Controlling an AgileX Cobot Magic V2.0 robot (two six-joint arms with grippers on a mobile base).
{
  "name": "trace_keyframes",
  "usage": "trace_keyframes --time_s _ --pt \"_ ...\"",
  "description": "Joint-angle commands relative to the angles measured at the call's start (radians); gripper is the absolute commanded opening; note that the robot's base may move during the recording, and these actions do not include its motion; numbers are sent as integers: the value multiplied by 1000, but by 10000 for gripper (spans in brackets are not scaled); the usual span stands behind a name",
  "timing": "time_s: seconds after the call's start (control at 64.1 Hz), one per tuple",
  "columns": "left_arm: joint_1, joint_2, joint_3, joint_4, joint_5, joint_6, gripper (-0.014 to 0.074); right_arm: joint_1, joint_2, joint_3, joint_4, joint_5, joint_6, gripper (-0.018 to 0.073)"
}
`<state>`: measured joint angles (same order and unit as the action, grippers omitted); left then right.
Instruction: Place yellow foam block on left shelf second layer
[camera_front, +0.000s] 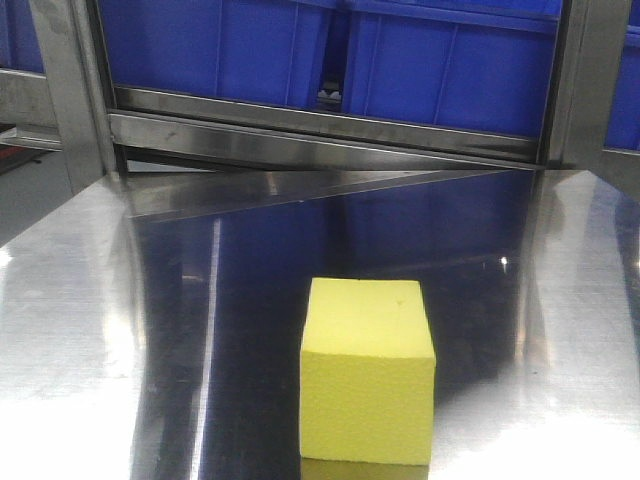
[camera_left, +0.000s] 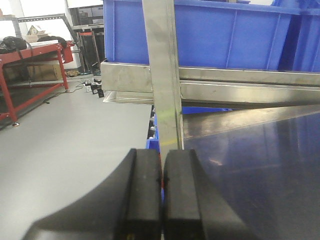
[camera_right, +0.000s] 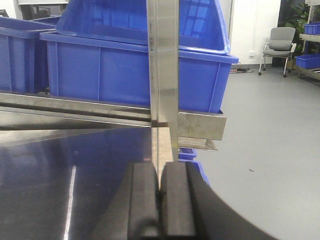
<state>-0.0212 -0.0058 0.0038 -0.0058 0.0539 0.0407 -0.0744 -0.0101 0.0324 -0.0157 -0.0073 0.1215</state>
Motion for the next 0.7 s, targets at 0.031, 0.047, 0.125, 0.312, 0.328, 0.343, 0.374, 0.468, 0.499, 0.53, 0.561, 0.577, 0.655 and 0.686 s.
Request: trace_keyframes --time_s 0.031,0.047,0.125,0.312,0.328,0.343,0.374,0.468,0.499,0.53,0.561,0.577,0.655,0.686 --pt "-6 -20 26 -5 -83 -4 124 -1 -19 -23 -8 -93 -8 47" --pt "-6 -20 26 -5 -83 -4 124 -1 -19 -23 -8 -93 -8 47" --pt "-6 -20 26 -5 -83 -4 124 -1 -19 -23 -8 -93 -8 47" --pt "-6 -20 26 -5 -83 -4 124 -1 -19 -23 -8 -93 -8 47" --pt "-6 -20 26 -5 -83 -4 124 -1 -19 -23 -8 -93 -8 47" --pt "-6 -20 26 -5 -83 -4 124 -1 -19 -23 -8 -93 -8 47" --pt "-6 -20 26 -5 -83 -4 124 -1 -19 -23 -8 -93 -8 47" --pt "-6 -20 26 -5 -83 -4 124 -1 -19 -23 -8 -85 -8 47" --pt "-6 -20 26 -5 -83 -4 124 -1 -19 -23 -8 -81 -8 47" --pt "-6 -20 26 -5 -83 -4 124 -1 -19 -23 -8 -83 -8 47" --pt "-6 -20 26 -5 -83 -4 124 -1 -19 -23 -8 -84 -8 47" --pt "-6 -20 26 -5 -83 -4 124 -1 -19 -23 -8 -86 -8 47" --pt "-6 -20 26 -5 -83 -4 124 -1 -19 -23 -8 -86 -8 47" --pt "-6 -20 26 -5 -83 -4 124 -1 -19 -23 -8 -86 -8 47"
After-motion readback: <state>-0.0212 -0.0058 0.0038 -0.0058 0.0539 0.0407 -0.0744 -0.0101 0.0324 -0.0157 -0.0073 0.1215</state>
